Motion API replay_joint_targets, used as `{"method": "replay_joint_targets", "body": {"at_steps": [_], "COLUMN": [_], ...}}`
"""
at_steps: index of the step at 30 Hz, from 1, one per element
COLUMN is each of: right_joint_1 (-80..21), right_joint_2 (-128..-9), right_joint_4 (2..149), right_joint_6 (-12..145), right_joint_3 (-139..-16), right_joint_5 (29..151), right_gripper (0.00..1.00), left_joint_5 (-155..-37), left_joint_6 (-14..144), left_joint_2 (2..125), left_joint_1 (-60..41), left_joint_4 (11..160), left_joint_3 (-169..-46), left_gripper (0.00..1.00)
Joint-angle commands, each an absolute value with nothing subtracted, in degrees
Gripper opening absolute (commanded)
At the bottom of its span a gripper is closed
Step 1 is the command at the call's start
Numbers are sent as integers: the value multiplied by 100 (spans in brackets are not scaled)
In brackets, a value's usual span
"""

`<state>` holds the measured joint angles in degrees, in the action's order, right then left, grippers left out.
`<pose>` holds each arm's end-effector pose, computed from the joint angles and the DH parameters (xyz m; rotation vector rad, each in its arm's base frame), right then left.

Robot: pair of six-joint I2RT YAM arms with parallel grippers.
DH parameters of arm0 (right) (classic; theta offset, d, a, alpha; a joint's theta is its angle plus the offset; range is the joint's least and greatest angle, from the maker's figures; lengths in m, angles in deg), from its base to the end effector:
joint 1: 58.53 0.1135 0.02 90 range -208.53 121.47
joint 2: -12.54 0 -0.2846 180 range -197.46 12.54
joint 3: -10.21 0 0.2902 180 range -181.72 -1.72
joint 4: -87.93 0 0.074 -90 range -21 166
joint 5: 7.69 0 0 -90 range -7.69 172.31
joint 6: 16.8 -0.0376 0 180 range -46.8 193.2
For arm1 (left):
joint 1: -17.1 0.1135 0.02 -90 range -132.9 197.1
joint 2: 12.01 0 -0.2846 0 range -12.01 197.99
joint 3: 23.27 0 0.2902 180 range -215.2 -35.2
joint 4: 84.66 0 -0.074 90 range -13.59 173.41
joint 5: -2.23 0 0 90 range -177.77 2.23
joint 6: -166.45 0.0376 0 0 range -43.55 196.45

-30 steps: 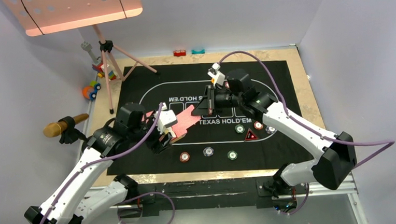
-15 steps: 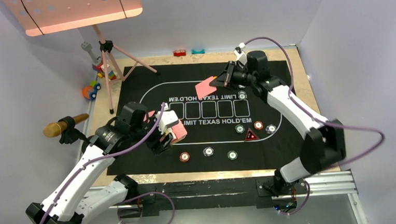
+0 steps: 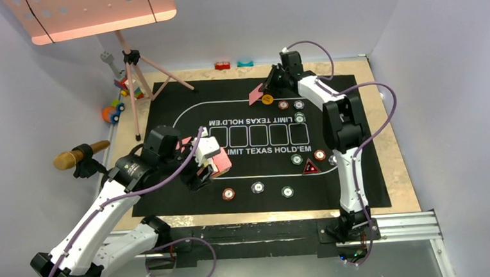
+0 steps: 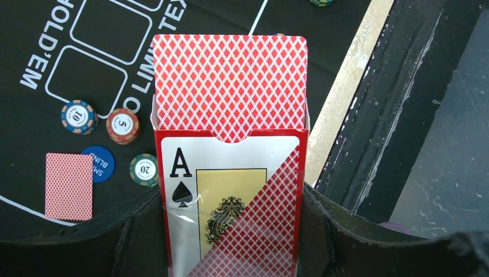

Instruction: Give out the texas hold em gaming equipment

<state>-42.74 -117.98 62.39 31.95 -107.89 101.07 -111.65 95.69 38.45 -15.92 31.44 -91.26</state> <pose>0.5498 0.1680 0.2000 0.3318 2.3255 0.8856 0.1513 -0.1165 0.3419 1.2221 2.0365 -0.6105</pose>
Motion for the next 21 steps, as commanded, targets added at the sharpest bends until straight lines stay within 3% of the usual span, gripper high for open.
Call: {"method": "replay_joint_targets", "body": {"at_steps": [1,2,3,8,12,14,21], "right_joint_1": [-4271,-4271,-4271,-4271,-4271,-4258,-3882], "right_joint_2": [-11969,-12033,-12083,-11807,-11328,-10927,-8985], "right_joint_4": [5803,5654,5555,5331,5167,5169,5206], "right_joint_6": [3398,3434,3466,3626,3764,3824,3952], "right_joint_3": [-11421,-11502,-11543,-11289,-11120,-10961,-9542], "right_joint_5": [9542,9458,9403,8965,8797,8677,9296], "right_gripper": [0,0,6,47,60,73,84], "left_joint_5": [-11359,-11363,-11369,-11347,-11296,-11261,-11233], "left_joint_6": [9661,9659,9650,9632,9627,9593,9481], "left_joint_2": [3724,3713,3721,3725,3729,3725,3745], "left_joint_1": [-1563,-1565,-1561,-1561,-1560,-1563,-1564], "left_joint_4": [3337,3349,3359,3347,3332,3339,3444], "left_joint_3": [-9365,-9370,-9373,-9410,-9431,-9436,-9375], "left_gripper": [0,0,0,0,0,0,0]}}
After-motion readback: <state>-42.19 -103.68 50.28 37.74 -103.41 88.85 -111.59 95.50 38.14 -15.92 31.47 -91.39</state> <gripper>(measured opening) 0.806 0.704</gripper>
